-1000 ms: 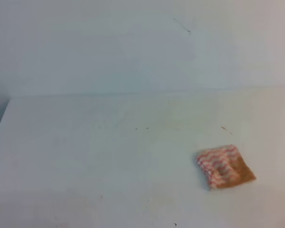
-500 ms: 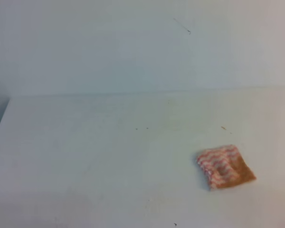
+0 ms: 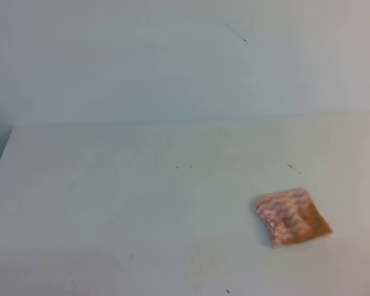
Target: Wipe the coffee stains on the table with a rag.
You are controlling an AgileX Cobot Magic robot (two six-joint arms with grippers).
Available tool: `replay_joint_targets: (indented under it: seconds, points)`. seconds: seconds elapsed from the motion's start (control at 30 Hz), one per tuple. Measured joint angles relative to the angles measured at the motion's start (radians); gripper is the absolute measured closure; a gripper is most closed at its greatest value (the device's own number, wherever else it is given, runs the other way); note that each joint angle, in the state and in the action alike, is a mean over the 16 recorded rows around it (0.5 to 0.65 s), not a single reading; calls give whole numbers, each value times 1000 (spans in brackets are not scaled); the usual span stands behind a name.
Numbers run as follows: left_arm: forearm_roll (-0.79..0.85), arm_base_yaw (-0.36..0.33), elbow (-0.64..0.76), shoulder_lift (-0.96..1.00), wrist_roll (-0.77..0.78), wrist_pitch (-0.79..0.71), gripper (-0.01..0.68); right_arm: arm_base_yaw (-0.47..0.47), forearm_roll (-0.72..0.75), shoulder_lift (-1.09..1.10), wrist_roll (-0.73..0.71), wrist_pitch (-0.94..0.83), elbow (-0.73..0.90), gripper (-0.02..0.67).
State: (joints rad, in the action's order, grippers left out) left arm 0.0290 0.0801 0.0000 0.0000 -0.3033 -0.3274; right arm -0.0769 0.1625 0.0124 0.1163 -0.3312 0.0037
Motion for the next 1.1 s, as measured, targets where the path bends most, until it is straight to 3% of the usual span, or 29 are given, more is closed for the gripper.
replay_joint_targets:
  seconds: [1.1]
  points:
    - [0,0,0,0,1,0,674,0,0,-2,0,0,0,653]
